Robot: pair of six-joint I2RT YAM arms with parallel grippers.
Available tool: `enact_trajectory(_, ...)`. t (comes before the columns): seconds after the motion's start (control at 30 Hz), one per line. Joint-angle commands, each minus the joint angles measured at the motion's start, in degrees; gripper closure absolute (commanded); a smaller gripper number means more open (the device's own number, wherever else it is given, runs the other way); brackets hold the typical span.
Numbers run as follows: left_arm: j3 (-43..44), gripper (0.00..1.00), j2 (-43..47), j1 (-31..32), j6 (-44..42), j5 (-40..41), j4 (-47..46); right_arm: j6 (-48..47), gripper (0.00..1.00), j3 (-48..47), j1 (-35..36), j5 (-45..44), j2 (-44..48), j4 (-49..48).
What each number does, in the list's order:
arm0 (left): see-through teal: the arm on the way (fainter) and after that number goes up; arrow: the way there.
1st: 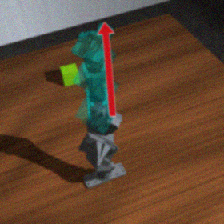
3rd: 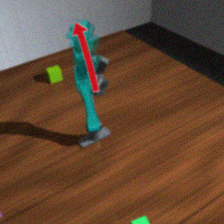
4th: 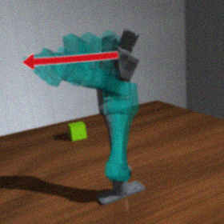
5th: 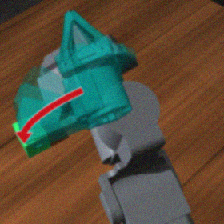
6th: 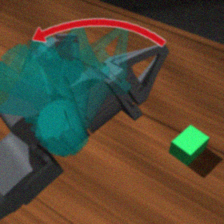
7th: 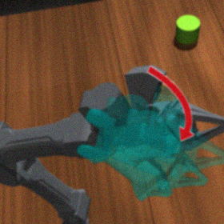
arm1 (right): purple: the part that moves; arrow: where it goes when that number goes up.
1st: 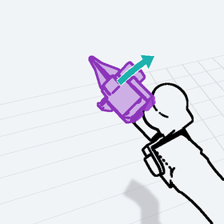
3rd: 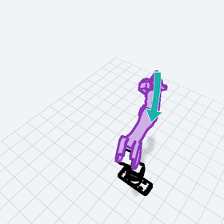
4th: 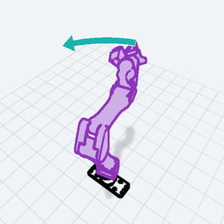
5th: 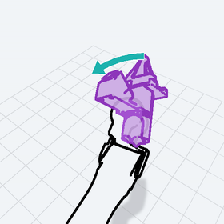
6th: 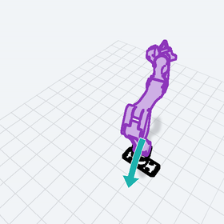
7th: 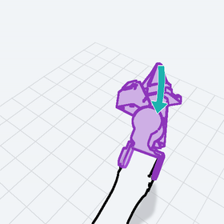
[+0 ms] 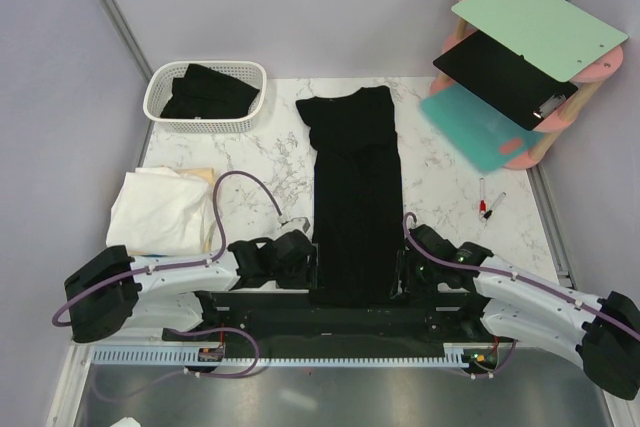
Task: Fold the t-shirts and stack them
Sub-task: Grab the bottom of the folded rectangular tshirt with both arms
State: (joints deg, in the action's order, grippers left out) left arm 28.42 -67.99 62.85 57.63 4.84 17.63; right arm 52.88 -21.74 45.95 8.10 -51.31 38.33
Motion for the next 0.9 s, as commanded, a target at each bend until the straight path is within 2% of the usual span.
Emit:
enact_trajectory(0.0, -1.01, 0.31, -2.33, 1.48, 1.96, -2.20, 0.83, 1.78, 0.45, 1.26, -0.08, -0.10, -0.28, -4.21)
enact_trajectory(0.3, -1.26, 0.33, -2.32, 3.33, 3.54, -1.50, 1.18, 1.78, 0.48, 1.78, -0.08, -0.36, -1.60, -6.51)
enact_trajectory(0.43, -0.65, 0.36, -4.17, 4.21, 4.07, -1.06, 0.92, 1.79, 0.55, 2.14, -0.08, -0.28, -2.04, -7.65)
enact_trajectory(0.5, -0.30, 0.39, -6.01, 4.65, 4.16, -0.54, 0.30, 1.79, 0.64, 2.31, 0.01, -0.36, -2.13, -8.00)
enact_trajectory(0.53, -0.21, 0.45, -6.80, 5.00, 4.42, -0.27, 0.30, 1.70, 0.68, 2.31, -0.07, -0.45, -2.13, -8.09)
enact_trajectory(0.57, 0.05, 0.49, -7.50, 5.09, 4.51, 0.34, 0.30, 1.70, 0.77, 2.40, -0.08, -0.45, -1.95, -8.18)
enact_trajectory(0.6, 0.14, 0.61, -8.82, 5.26, 4.60, 0.69, 0.39, 1.70, 0.82, 2.40, -0.08, -0.36, -1.78, -8.18)
enact_trajectory(0.67, 0.05, 0.79, -9.53, 5.62, 5.30, 1.75, 0.30, 1.78, 0.94, 2.49, -0.08, -0.28, -1.25, -8.09)
enact_trajectory(0.7, -0.04, 0.93, -9.62, 5.70, 5.65, 1.92, 0.30, 1.70, 0.96, 2.49, -0.08, -0.01, -0.90, -8.00)
enact_trajectory(0.73, -0.21, 0.98, -9.45, 5.79, 6.00, 2.27, 0.39, 1.61, 0.97, 2.49, -0.08, 0.07, -0.55, -8.00)
enact_trajectory(0.87, -0.74, 0.98, -6.29, 5.88, 6.53, 3.33, 1.00, 1.00, 0.99, 1.79, -0.16, 0.08, 2.17, -7.04)
